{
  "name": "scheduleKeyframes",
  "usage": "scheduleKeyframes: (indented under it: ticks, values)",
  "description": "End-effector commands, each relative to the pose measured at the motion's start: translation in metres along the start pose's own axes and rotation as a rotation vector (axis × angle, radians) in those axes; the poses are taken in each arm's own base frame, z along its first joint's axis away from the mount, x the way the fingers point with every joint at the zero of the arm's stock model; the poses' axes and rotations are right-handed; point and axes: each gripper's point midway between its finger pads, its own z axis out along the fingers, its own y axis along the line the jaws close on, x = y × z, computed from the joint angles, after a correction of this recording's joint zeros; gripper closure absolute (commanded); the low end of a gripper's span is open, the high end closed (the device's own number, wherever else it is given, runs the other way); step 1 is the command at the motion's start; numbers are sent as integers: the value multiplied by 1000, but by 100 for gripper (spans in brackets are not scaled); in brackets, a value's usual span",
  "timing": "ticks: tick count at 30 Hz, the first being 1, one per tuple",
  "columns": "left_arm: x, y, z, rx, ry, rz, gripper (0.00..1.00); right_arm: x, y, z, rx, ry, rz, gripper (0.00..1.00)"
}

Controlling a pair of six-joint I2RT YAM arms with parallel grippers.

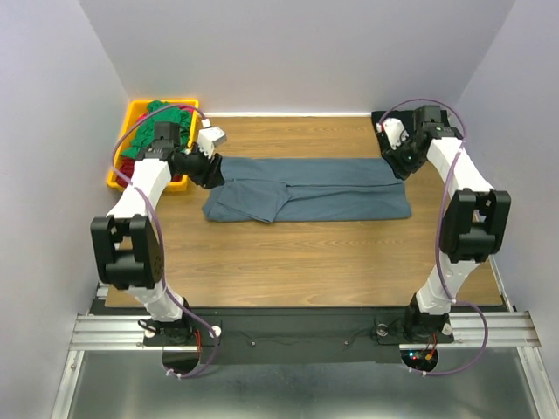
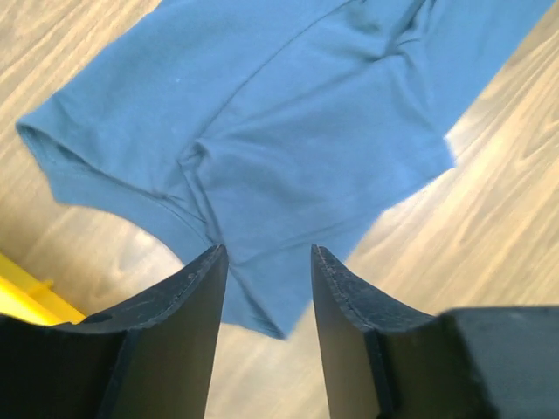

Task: Fold and stack the t-shirts
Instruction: Fold the tshirt

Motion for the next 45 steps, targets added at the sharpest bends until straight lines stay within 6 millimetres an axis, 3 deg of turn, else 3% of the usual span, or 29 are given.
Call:
scheduleKeyframes:
  ticks: [1,2,6,13,17,24,33,35,37,38,41,44,45]
  values:
    - [11,-16,2,-10,-40,-125,48,-31,50,-24,-157,-120,148,44]
    - [26,-21,5,-20,-25,-185,49,-25,61,-19,-186,-99,159,47]
    - [50,-7,14,-116,27,-266,59,-19,84,6,-237,-38,206,54]
    - [81,17,23,-194,148,-220,50,25,85,42,-178,103,189,53]
    - [121,13,37,-133,288,-227,57,60,96,58,-173,211,180,55]
    - [178,-15,27,-82,464,-239,86,98,111,55,-164,308,141,57]
    - [196,-66,-13,13,531,-167,99,135,132,17,-164,369,68,60]
    - [192,-77,-19,46,518,-141,94,133,141,-5,-199,360,63,60]
    - [182,-87,-24,87,476,-122,85,110,140,-17,-224,274,71,57]
    - [167,-87,-29,73,432,-97,75,99,139,-24,-219,231,83,55]
    - [122,-87,-35,79,284,-50,65,40,134,-49,-251,26,101,53]
    - [89,-79,-38,47,190,-69,64,-9,153,-63,-314,-98,69,54]
    - [82,-74,-40,51,146,-97,63,-31,169,-62,-335,-147,34,55]
